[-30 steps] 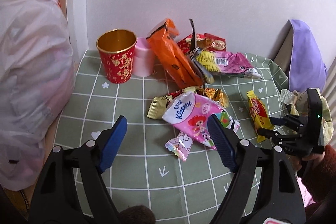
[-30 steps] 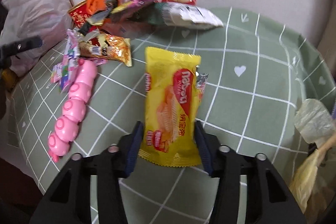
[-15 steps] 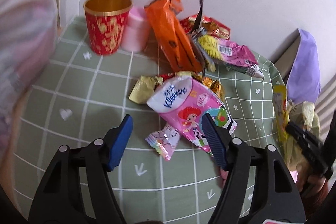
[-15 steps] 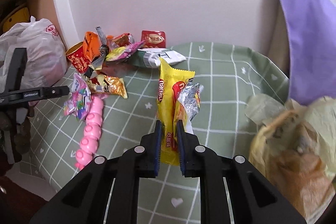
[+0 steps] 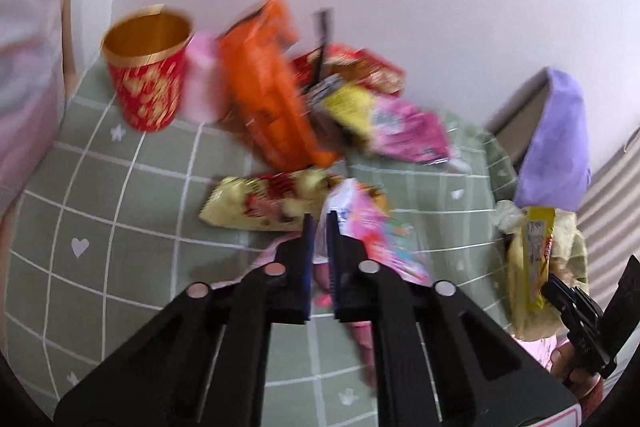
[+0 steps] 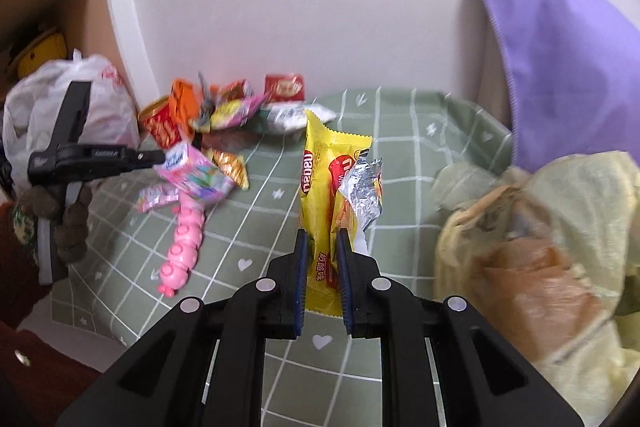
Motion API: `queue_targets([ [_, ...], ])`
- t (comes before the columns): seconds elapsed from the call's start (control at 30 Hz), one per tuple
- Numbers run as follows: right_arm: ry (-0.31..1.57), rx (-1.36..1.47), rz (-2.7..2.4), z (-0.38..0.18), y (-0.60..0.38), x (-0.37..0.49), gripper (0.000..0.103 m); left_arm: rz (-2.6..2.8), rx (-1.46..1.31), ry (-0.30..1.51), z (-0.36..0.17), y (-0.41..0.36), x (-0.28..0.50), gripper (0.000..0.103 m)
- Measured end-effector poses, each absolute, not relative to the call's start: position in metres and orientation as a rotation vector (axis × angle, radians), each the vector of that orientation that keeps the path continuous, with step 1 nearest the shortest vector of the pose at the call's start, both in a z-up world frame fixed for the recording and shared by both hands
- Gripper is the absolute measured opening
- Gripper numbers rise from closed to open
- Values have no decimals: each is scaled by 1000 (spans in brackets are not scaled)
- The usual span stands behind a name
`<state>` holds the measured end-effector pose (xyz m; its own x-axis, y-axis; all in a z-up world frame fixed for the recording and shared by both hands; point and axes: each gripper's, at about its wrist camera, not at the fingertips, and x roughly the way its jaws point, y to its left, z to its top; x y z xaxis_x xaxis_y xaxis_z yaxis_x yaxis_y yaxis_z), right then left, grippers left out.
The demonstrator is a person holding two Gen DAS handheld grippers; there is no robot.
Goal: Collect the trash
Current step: 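Grasp the pink Kleenex pack with the left tool, then carry both packs to the yellow trash bag and open both tools inside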
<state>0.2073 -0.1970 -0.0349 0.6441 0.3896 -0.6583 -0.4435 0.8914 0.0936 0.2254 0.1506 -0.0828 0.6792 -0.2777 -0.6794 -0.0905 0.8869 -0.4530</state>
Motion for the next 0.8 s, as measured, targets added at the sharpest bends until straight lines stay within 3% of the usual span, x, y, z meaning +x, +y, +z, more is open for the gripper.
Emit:
queue_targets([
  [0.43,589,-69,396,0,-242,172,15,-198,-257,593,19,65,203,5],
  [0.8,421,-4,85,73,-348,139,15,-530,-167,418,97,-47,227,5],
])
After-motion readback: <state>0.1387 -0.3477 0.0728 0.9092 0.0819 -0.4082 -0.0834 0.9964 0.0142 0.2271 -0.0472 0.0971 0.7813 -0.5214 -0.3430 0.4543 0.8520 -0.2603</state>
